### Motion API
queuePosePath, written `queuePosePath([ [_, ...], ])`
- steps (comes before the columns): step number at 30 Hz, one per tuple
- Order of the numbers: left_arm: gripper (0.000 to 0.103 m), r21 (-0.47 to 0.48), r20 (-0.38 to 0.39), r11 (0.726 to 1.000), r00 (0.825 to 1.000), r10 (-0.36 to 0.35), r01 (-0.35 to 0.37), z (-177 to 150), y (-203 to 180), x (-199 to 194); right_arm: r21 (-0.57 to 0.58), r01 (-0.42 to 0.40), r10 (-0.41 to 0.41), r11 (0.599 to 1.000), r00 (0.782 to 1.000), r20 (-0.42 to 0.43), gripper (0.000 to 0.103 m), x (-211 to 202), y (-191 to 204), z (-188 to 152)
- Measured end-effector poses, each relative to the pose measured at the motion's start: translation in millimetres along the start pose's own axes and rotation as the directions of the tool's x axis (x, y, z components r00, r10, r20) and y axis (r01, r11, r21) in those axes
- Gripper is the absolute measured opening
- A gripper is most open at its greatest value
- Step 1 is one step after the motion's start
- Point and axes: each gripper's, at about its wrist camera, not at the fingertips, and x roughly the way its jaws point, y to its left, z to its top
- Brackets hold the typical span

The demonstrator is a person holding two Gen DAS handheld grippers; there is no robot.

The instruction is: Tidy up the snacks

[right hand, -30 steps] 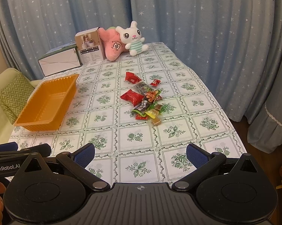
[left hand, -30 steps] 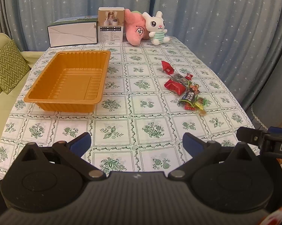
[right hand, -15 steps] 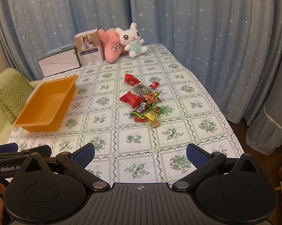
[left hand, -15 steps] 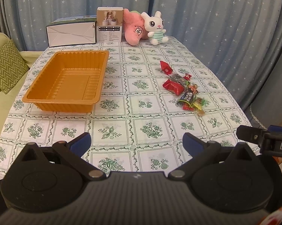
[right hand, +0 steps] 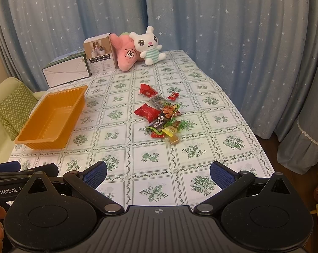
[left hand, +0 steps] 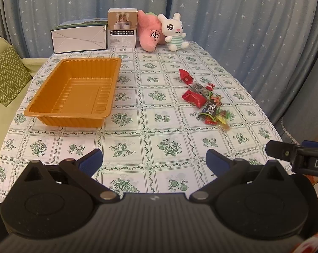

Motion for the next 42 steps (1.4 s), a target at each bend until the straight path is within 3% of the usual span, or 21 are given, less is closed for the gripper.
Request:
queuePosePath([
  [32,0.103,0.0,0.003,1.0,1.0,-0.008,0.008,-2,-2,-1,0.002,0.001,-0.001,1.0,1.0,0.001,0.103,0,-3,1],
  [42,0.103,0.02,0.002,0.999,1.0,-0.025,0.025,5,0,13,0.03,0.009,-0.01,1.0,0.999,0.036,0.103,10,-19,3],
])
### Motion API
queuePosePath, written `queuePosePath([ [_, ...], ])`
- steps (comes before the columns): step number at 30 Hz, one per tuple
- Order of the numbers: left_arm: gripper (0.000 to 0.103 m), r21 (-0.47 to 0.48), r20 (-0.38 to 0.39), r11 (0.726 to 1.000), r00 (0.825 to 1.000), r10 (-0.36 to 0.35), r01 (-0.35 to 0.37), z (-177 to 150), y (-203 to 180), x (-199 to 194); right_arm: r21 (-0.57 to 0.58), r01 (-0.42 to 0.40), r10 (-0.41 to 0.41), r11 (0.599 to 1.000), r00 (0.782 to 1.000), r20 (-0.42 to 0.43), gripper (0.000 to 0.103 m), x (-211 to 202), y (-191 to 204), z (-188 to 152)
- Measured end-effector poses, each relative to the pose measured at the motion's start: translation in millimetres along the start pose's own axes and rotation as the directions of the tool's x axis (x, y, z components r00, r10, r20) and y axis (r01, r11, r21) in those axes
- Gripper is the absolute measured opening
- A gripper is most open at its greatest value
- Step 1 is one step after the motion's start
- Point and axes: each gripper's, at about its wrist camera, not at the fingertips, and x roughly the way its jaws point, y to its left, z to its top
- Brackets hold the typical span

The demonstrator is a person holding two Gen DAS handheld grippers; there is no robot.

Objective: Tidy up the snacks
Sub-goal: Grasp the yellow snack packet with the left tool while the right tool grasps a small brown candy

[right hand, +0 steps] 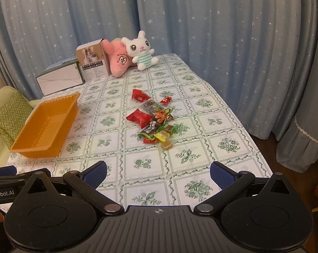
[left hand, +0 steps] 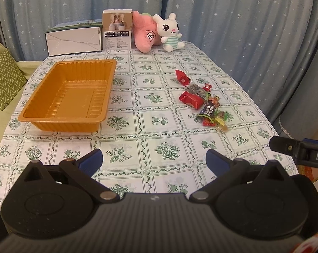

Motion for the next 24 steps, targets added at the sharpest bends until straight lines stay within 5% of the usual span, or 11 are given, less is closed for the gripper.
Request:
queuePosePath([
  [13,0.103,0.107,0.012,0.994,0.999,-0.039,0.037,29,5,74,0.048,0.015,-0.016,0.999,1.0,0.023,0.102,77,-21,14],
  [15,0.102,0.123,0.006,0.992,0.999,-0.042,0.041,33,4,91,0.051,0.013,-0.014,0.999,1.0,0.017,0.085,94,-24,15],
  [19,0.098,0.148,-0.021,0.987,0.998,-0.057,0.06,36,3,124,0.059,0.017,-0.017,0.998,1.0,-0.002,0.08,130,-31,14],
  [24,0.095,0.182,-0.031,0.981,0.998,-0.062,0.067,37,0,155,0.08,0.011,-0.008,0.997,1.0,-0.028,0.062,165,-34,11],
])
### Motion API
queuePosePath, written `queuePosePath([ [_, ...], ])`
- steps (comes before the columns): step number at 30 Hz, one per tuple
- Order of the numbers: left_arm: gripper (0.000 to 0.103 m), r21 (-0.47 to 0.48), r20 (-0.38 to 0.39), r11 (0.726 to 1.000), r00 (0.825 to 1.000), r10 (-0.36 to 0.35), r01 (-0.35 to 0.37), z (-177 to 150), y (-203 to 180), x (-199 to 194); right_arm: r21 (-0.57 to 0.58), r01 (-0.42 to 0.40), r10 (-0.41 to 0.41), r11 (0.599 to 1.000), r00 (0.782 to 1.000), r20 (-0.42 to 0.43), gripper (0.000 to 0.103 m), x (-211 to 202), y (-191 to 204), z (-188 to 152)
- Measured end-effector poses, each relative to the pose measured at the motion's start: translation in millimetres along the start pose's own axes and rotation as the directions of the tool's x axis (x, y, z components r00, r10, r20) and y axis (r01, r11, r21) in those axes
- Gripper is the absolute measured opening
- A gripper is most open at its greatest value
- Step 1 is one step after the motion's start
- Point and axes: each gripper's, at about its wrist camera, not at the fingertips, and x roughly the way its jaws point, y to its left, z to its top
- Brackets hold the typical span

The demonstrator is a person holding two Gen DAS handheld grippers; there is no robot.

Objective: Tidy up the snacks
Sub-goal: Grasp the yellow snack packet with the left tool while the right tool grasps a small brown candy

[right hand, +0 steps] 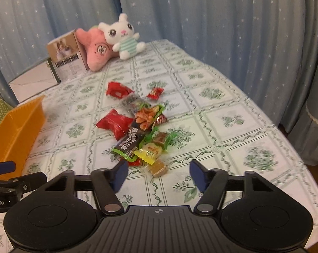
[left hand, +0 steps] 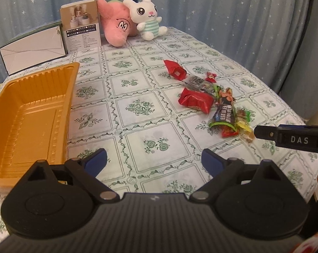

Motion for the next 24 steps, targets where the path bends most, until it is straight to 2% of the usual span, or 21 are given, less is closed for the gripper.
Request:
queuePosePath([
  [5,0.095,0.009,0.006,1.0,1.0,-0.014,0.014,0,3,21,0.035,-0.005,0.007,0.999,0.998,-0.057,0.052,25,0,-3],
  [6,0.095,0.009,0.007,1.0,1.0,-0.015,0.015,0,3,24,0.045,-0.002,0.005,0.999,0.998,-0.059,0.047,28,0,-3],
  [9,0.095,0.003,0.013,1.0,1.0,-0.025,0.025,0,7,29,0.05,0.025,-0.022,0.998,0.999,-0.05,0.042,35,1,-1],
  [11,0.095,-0.003,0.013,0.999,0.999,-0.032,0.032,-1,9,30,0.043,0.039,-0.037,0.998,0.998,-0.045,0.041,38,3,1],
  [16,0.095,-0.007,0.017,0.999,0.999,-0.046,0.046,-4,11,33,-0.078,0.103,-0.105,0.992,0.994,-0.027,0.041,44,20,-2],
  [24,0.095,-0.013,0.016,0.997,0.997,-0.075,0.076,-9,10,35,-0.096,0.134,-0.136,0.986,0.991,-0.015,0.042,48,23,-2],
])
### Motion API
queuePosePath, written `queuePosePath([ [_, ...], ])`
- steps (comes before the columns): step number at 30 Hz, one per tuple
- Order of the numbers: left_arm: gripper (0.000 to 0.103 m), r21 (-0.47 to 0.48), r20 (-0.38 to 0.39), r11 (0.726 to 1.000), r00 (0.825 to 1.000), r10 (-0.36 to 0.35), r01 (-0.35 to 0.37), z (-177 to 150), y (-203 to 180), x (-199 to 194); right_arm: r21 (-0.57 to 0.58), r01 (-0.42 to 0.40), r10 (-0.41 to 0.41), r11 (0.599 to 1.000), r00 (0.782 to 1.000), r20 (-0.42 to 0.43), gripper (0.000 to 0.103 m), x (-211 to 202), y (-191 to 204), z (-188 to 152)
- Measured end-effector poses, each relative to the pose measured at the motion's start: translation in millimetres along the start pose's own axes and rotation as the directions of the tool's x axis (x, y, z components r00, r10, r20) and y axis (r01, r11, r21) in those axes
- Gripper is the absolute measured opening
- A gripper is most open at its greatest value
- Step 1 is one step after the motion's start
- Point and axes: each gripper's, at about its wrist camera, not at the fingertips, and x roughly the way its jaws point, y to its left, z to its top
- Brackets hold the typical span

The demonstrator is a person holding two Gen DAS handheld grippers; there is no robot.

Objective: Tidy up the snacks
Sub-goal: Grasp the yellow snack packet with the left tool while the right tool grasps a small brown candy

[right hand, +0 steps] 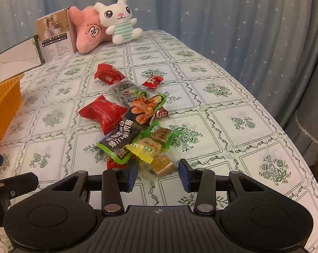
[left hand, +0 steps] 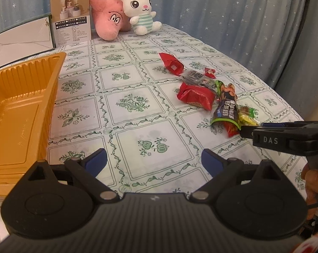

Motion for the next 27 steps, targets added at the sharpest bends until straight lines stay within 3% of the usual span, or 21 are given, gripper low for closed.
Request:
queuePosePath([
  [5,0.095,-0.006,0.004,1.0,1.0,-0.002,0.002,0,1,0,-0.004,0.007,-0.007,1.0,1.0,0.004,0.041,2,0,2],
  [9,0.095,0.003,0.007,1.0,1.0,-0.015,0.015,2,-1,1,0.023,-0.006,0.006,1.0,1.0,0.006,0.032,-1,-4,3],
  [11,0.095,0.011,0.011,1.0,1.0,-0.023,0.023,3,-3,2,0.02,0.001,-0.001,1.0,0.999,0.032,0.015,-7,-5,4],
  [12,0.095,0.017,0.011,0.999,1.0,-0.029,0.029,4,-5,3,0.021,0.0,-0.001,1.0,0.999,0.043,0.012,-11,-6,5],
  [19,0.095,0.055,0.024,0.995,0.996,-0.084,0.083,9,-17,7,0.04,0.005,-0.006,0.999,1.0,0.021,0.013,-12,-16,5],
  [22,0.095,0.062,0.028,0.995,0.996,-0.08,0.078,12,-20,10,0.053,0.013,-0.014,0.999,1.0,0.023,0.023,-9,-19,4],
  [24,0.095,0.061,0.034,0.995,0.996,-0.078,0.076,13,-19,11,0.063,0.016,-0.017,0.998,1.0,0.008,0.051,-4,-19,4],
  [27,0.095,0.056,0.037,0.996,0.997,-0.073,0.071,16,-17,13,0.083,-0.005,0.004,0.997,1.0,0.005,0.052,1,-20,5],
])
